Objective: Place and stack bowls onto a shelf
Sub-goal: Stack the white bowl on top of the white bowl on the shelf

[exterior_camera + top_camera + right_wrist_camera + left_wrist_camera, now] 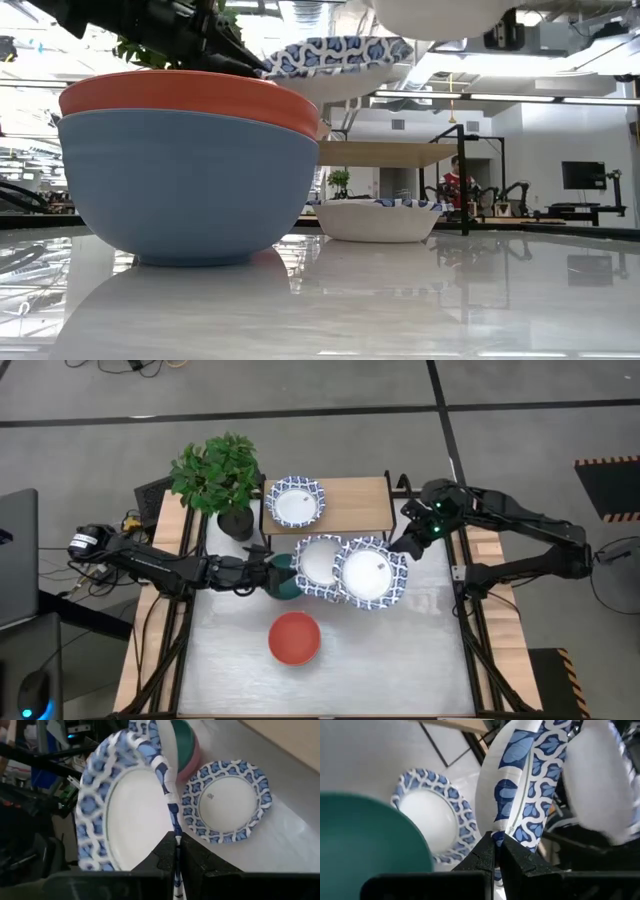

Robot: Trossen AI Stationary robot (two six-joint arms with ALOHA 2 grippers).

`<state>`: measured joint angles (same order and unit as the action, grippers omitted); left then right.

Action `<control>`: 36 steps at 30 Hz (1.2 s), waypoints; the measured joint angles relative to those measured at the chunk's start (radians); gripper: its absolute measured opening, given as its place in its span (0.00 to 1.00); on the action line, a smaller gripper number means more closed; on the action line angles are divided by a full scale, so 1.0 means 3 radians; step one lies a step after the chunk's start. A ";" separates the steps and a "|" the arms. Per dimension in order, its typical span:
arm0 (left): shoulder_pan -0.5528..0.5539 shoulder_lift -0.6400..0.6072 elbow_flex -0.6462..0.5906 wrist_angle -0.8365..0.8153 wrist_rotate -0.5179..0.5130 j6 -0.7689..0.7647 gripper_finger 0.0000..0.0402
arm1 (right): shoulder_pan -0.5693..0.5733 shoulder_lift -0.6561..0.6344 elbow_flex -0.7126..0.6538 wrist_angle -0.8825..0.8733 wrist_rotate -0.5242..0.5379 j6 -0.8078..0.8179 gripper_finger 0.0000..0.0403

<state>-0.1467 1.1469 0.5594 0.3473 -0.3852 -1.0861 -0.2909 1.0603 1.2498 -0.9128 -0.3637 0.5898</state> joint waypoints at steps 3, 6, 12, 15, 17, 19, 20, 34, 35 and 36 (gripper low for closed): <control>0.0000 0.0000 0.0000 -0.0001 0.0108 -0.0317 0.00 | -0.0001 -0.0006 0.0000 0.0098 -0.0001 -0.0039 0.10; 0.0000 0.0000 0.0000 0.0001 0.0253 -0.0685 0.01 | -0.0001 -0.0004 0.0000 0.0086 -0.0001 -0.0052 0.10; 0.0000 0.0000 0.0001 0.0005 0.0374 -0.1107 0.06 | -0.0001 -0.0028 0.0000 0.0112 -0.0001 -0.0059 0.10; 0.0000 0.0000 0.0001 0.0021 0.0393 -0.1252 0.08 | -0.0001 -0.0097 0.0000 0.0135 -0.0003 -0.0051 0.10; 0.0000 0.0000 0.0004 0.0034 0.0392 -0.1324 0.08 | -0.0001 -0.0152 0.0000 0.0140 -0.0003 -0.0050 0.10; 0.0000 0.0000 0.0004 0.0033 0.0380 -0.1389 0.06 | -0.0017 -0.0209 0.0000 0.0180 -0.0003 -0.0050 0.10; 0.0000 0.0000 0.0004 0.0033 0.0375 -0.1422 0.05 | -0.0033 -0.0237 0.0000 0.0206 -0.0003 -0.0051 0.10; 0.0119 0.0327 0.0967 -0.1249 0.0434 -0.1298 0.00 | -0.0365 -0.0421 0.0000 0.0284 -0.0003 -0.0329 0.10; 0.0134 0.0358 0.1023 -0.1398 0.0461 -0.1309 0.00 | -0.0383 -0.0421 0.0000 0.0283 -0.0004 -0.0356 0.10; 0.0146 0.0394 0.1068 -0.1500 0.0461 -0.1312 0.00 | -0.0399 -0.0421 0.0000 0.0283 -0.0006 -0.0385 0.10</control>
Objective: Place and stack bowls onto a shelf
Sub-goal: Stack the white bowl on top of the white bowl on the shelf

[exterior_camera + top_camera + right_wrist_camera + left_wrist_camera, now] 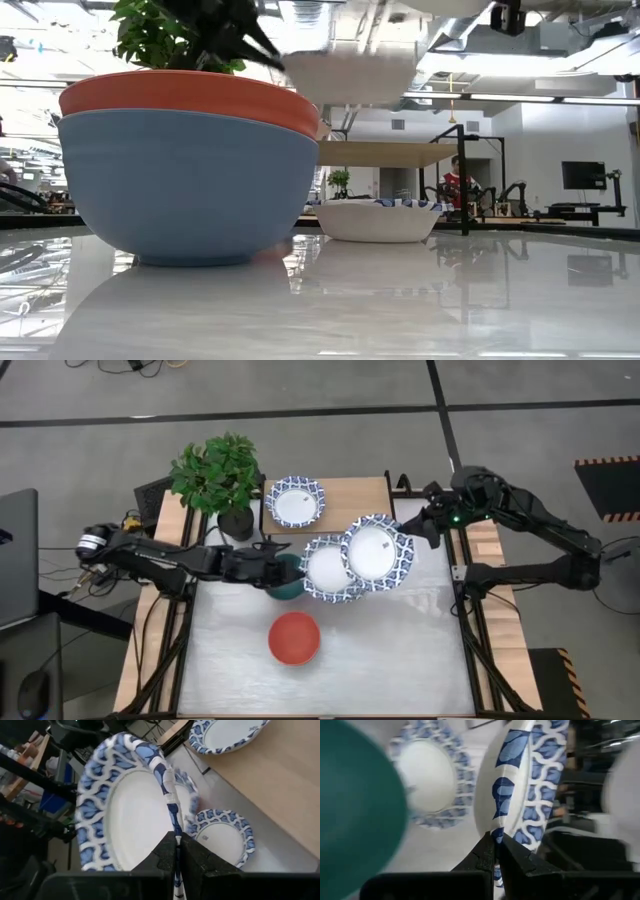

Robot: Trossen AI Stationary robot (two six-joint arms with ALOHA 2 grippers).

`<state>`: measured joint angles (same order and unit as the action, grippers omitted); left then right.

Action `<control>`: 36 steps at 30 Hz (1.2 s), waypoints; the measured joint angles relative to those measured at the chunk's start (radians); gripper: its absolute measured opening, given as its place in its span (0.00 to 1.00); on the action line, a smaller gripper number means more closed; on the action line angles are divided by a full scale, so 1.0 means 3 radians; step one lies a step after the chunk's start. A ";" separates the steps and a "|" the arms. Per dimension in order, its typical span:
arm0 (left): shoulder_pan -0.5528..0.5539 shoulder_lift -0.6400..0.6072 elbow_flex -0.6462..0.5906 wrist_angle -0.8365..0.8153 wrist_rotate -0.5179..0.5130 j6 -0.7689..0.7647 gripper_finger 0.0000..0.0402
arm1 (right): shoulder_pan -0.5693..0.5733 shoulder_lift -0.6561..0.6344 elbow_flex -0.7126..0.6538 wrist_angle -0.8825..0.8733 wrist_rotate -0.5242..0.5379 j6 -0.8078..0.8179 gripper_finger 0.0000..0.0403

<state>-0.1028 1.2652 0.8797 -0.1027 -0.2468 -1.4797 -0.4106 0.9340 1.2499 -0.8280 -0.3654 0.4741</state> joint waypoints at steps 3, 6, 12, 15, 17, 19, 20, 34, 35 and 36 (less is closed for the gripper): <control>0.0029 0.0124 0.0096 -0.0096 0.0025 -0.0026 0.00 | -0.0045 0.0000 0.0000 -0.0003 -0.0005 -0.0044 0.10; 0.0077 0.0230 0.0153 -0.0045 0.0150 -0.0096 0.00 | -0.0081 0.0000 0.0000 -0.0004 -0.0003 -0.0102 0.10; 0.0090 0.0381 0.0149 -0.0042 0.0296 -0.0255 0.00 | -0.0082 0.0003 0.0000 -0.0004 -0.0003 -0.0195 0.10; 0.0089 0.0381 0.0149 -0.0060 0.0279 -0.0255 0.00 | -0.0080 0.0003 0.0000 -0.0003 -0.0003 -0.0212 0.10; 0.0092 0.0381 0.0149 -0.0066 0.0214 -0.0244 0.00 | -0.0080 0.0003 0.0000 -0.0004 -0.0002 -0.0215 0.10; 0.0092 0.0381 0.0147 -0.0018 0.0185 -0.0191 0.00 | -0.0080 0.0003 0.0000 -0.0003 -0.0002 -0.0217 0.10; 0.0091 0.0381 0.0147 0.0001 0.0181 -0.0177 0.00 | -0.0080 0.0003 0.0000 -0.0003 -0.0002 -0.0218 0.10; 0.0090 0.0380 0.0145 0.0001 -0.0004 -0.0057 0.26 | -0.0080 0.0003 0.0000 -0.0003 -0.0001 -0.0237 0.10; 0.0090 0.0380 0.0145 0.0023 -0.0036 -0.0026 0.29 | -0.0080 0.0003 0.0000 -0.0003 0.0000 -0.0265 0.10; 0.0094 0.0380 0.0145 0.0040 -0.0066 0.0000 0.31 | -0.0080 0.0003 0.0000 -0.0003 0.0002 -0.0285 0.10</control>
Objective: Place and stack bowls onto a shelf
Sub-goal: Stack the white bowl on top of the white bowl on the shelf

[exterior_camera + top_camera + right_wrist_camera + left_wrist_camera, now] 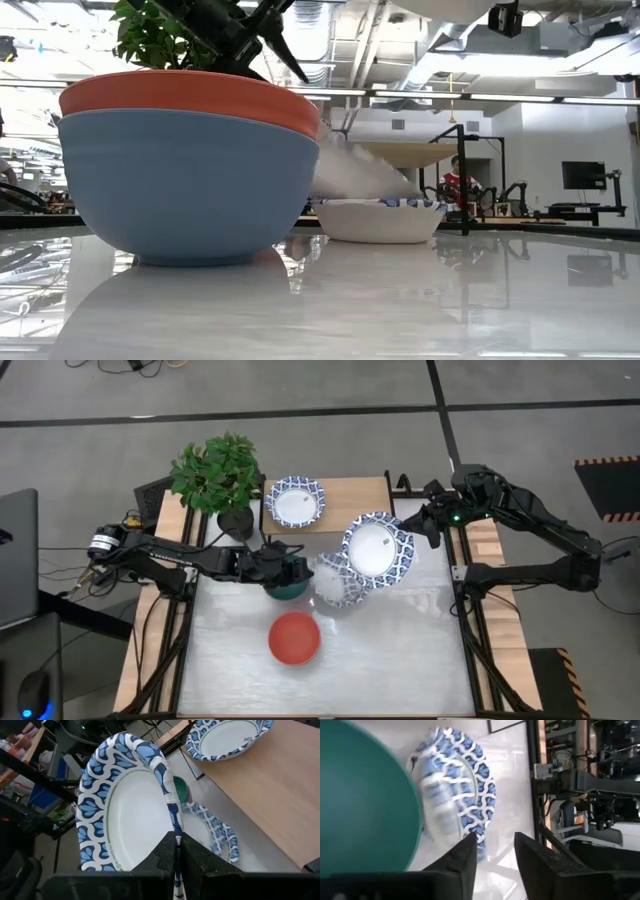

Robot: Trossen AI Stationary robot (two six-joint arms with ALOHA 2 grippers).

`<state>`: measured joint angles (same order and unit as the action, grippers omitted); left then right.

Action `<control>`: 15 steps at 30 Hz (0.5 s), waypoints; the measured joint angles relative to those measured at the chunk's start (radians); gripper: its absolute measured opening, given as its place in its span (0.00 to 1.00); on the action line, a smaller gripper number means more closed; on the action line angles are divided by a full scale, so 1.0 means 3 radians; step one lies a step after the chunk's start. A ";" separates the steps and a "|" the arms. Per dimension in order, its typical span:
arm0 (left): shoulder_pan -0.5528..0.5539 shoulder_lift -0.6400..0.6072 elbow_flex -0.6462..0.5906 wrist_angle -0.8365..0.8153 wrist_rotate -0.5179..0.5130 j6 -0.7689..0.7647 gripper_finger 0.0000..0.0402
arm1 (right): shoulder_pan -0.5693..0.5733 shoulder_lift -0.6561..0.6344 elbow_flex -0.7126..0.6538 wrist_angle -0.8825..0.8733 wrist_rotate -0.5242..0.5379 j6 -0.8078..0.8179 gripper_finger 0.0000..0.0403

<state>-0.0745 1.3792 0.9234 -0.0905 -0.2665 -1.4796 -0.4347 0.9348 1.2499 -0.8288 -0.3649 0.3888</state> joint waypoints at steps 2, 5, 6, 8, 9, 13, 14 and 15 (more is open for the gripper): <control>0.0014 0.0000 0.0000 0.0011 -0.0013 0.0032 0.34 | 0.0000 0.0005 0.0000 0.0002 0.0001 -0.0010 0.10; 0.0056 0.0000 0.0000 0.0016 0.0083 0.0078 0.38 | 0.0001 0.0037 0.0000 0.0012 0.0083 -0.0015 0.10; 0.0074 0.0000 -0.0001 0.0035 0.0157 0.0101 0.39 | 0.0000 0.0054 0.0000 0.0023 0.0149 -0.0015 0.10; 0.0113 0.0000 -0.0003 0.0123 0.0380 0.0219 0.40 | 0.0000 0.0106 0.0000 0.0100 0.0311 0.0028 0.10; 0.0127 -0.0003 -0.0003 0.0197 0.0516 0.0285 0.40 | 0.0000 0.0143 0.0000 0.0174 0.0378 0.0073 0.10; 0.0147 -0.0101 -0.0005 0.0582 0.0990 0.0501 0.40 | 0.0000 0.0382 0.0000 0.0657 0.0612 0.0177 0.10; 0.0144 -0.0148 -0.0005 0.0638 0.1040 0.0536 0.40 | -0.0001 0.0456 0.0000 0.0798 0.0646 0.0180 0.10; 0.0129 -0.0202 -0.0005 0.0686 0.1068 0.0564 0.39 | -0.0005 0.0542 0.0000 0.0950 0.0678 0.0184 0.10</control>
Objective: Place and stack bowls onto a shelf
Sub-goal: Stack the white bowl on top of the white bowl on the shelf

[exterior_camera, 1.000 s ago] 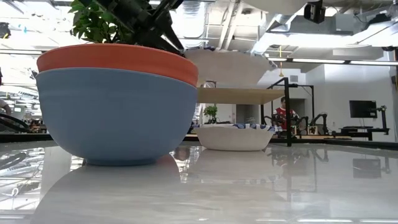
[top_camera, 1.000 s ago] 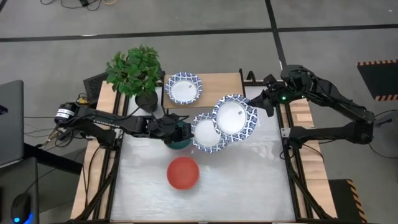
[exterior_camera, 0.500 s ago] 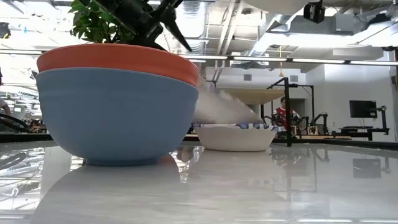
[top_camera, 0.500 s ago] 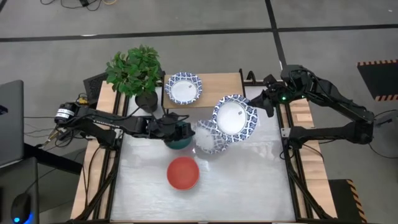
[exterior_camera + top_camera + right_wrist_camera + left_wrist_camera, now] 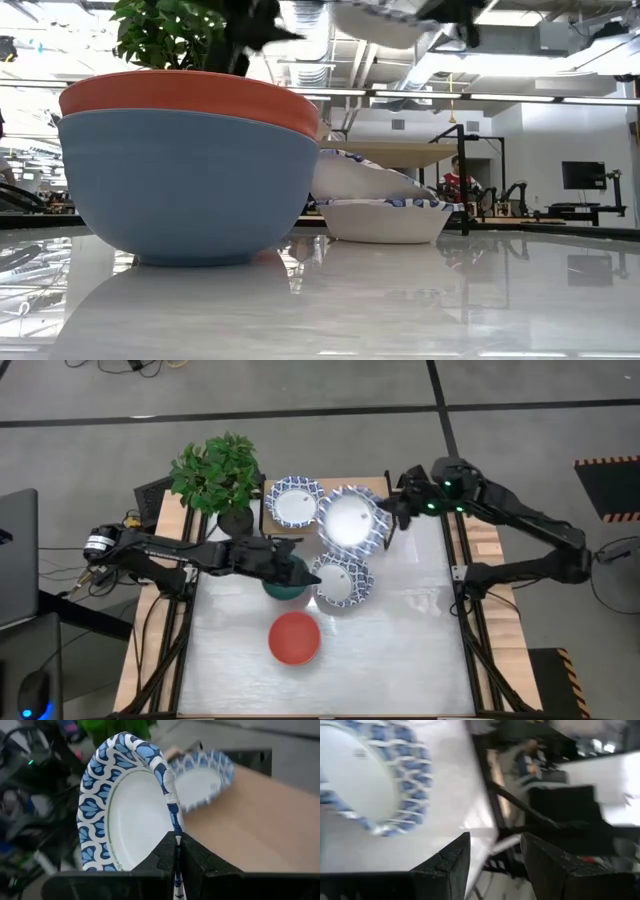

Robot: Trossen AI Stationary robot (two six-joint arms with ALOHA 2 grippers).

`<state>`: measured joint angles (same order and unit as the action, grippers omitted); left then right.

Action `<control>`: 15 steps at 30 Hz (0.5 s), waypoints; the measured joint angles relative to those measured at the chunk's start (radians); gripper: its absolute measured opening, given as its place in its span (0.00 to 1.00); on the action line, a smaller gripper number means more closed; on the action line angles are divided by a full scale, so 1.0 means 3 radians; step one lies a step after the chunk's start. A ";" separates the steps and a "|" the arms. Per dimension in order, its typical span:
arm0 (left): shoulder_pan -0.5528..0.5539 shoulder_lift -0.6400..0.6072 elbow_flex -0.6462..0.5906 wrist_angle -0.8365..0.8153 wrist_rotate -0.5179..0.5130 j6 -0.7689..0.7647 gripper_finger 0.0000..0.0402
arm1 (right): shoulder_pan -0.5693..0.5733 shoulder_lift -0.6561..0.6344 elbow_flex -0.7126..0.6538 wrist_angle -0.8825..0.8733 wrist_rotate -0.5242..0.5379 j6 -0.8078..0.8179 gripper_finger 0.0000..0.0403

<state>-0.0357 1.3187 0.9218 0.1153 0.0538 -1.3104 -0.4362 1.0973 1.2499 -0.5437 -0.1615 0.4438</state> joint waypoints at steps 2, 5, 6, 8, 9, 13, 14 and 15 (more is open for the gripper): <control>-0.0043 -0.0120 0.0000 0.0047 0.0033 0.0047 0.39 | -0.0049 0.0168 0.0000 0.0256 0.0017 0.0001 0.10; -0.0144 -0.0347 0.0000 0.0012 0.0041 0.0112 0.39 | -0.0130 0.0433 0.0000 0.0542 0.0021 0.0031 0.10; -0.0189 -0.0426 0.0000 0.0000 0.0035 0.0132 0.39 | -0.0167 0.0525 0.0000 0.0612 0.0021 0.0078 0.10; -0.0288 -0.0575 0.0000 -0.0045 -0.0008 0.0178 0.39 | -0.0251 0.0697 0.0000 0.0727 0.0020 0.0193 0.10; -0.0340 -0.0646 0.0001 -0.0050 -0.0047 0.0210 0.39 | -0.0287 0.0779 0.0000 0.0779 0.0019 0.0244 0.10; -0.0543 -0.0859 0.0001 -0.0118 -0.0261 0.0348 0.39 | -0.0375 0.1067 0.0000 0.0977 -0.0138 0.0447 0.10; -0.0590 -0.0905 0.0001 -0.0152 -0.0289 0.0390 0.39 | -0.0391 0.1122 0.0000 0.1040 -0.0224 0.0504 0.10; -0.0633 -0.0949 0.0001 -0.0174 -0.0302 0.0425 0.39 | -0.0401 0.1173 0.0000 0.1092 -0.0299 0.0550 0.10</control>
<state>-0.2254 1.0341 0.9222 0.0632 -0.0367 -1.1830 -0.5565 1.4492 1.2499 -0.2162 -0.2512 0.6087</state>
